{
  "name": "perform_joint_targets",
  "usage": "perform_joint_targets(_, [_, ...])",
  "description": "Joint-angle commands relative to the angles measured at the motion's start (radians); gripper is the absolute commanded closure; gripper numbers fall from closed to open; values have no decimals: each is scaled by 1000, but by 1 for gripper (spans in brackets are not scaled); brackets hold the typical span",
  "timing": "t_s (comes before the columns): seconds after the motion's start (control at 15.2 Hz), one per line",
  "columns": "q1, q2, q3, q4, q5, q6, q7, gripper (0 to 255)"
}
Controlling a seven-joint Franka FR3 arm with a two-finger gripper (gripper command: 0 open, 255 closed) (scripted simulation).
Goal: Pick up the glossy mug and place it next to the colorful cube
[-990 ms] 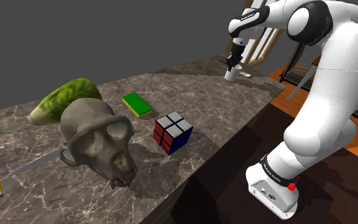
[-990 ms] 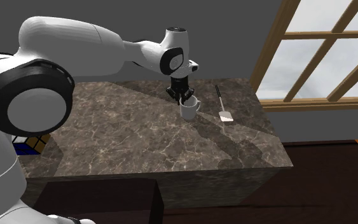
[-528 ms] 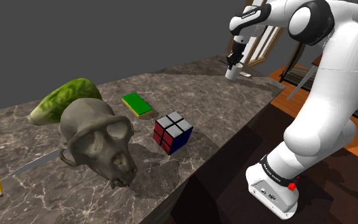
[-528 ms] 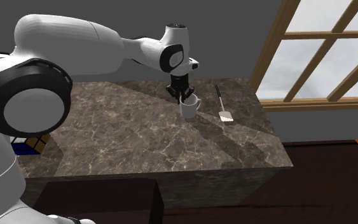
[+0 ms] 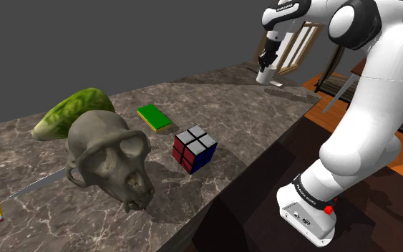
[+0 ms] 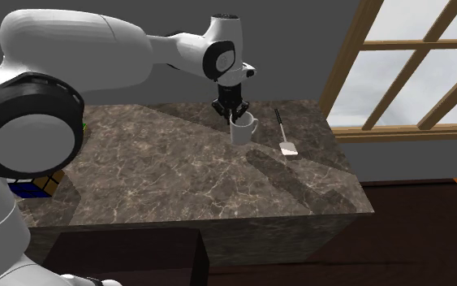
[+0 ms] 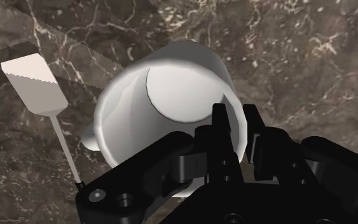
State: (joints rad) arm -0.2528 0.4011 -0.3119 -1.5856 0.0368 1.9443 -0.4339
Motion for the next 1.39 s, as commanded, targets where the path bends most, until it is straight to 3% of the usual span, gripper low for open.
perform_joint_targets(0.0, [2, -11, -1, 16, -4, -27, 2, 255])
perform_joint_targets(1.32, [-10, -24, -8, 268, -7, -290, -9, 255])
